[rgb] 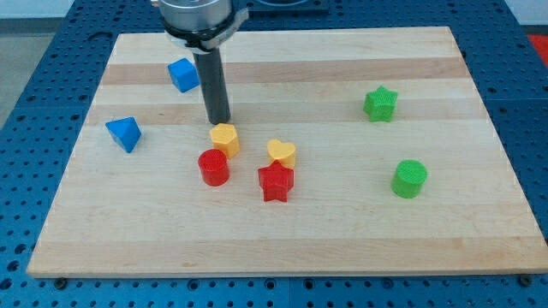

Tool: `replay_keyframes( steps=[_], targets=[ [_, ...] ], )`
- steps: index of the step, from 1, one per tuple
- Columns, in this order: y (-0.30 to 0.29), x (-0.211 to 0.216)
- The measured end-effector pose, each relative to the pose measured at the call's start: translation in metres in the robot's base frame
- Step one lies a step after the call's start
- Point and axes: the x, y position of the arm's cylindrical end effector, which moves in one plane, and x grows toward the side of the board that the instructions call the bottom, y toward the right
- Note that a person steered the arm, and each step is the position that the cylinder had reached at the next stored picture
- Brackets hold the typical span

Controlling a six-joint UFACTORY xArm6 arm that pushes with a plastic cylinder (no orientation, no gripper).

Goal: Push the yellow hexagon to the right of the red circle

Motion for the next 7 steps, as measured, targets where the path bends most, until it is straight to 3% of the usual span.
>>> replay_keyframes(
  steps=[1,4,7],
  targets=[
    [-0.027,-0.001],
    [0.009,0.036],
    [0.011,0.032]
  ],
)
